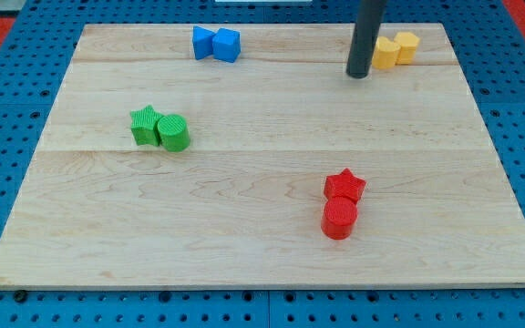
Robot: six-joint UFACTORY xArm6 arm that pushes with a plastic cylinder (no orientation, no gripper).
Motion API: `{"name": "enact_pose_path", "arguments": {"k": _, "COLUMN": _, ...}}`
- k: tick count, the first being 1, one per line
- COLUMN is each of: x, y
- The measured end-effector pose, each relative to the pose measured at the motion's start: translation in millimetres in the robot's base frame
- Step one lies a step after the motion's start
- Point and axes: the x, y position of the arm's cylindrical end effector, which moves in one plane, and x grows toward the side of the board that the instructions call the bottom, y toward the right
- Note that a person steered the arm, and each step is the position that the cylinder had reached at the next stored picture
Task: Move the green circle towards the bottom center of the board
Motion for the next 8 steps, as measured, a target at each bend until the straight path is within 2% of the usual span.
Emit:
{"name": "enact_pose_path", "arguments": {"k": 1, "x": 10, "y": -54}}
{"name": "enact_pose_path", "arguments": {"k": 3, "x": 2, "y": -209}}
{"name": "enact_pose_path", "arguments": {"k": 4, "x": 7, "y": -235}}
{"name": "enact_pose_path", "arguments": {"k": 5, "x": 33, "y": -245}}
{"name": "enact_pose_path", "arguments": {"k": 8, "x": 122, "y": -227}}
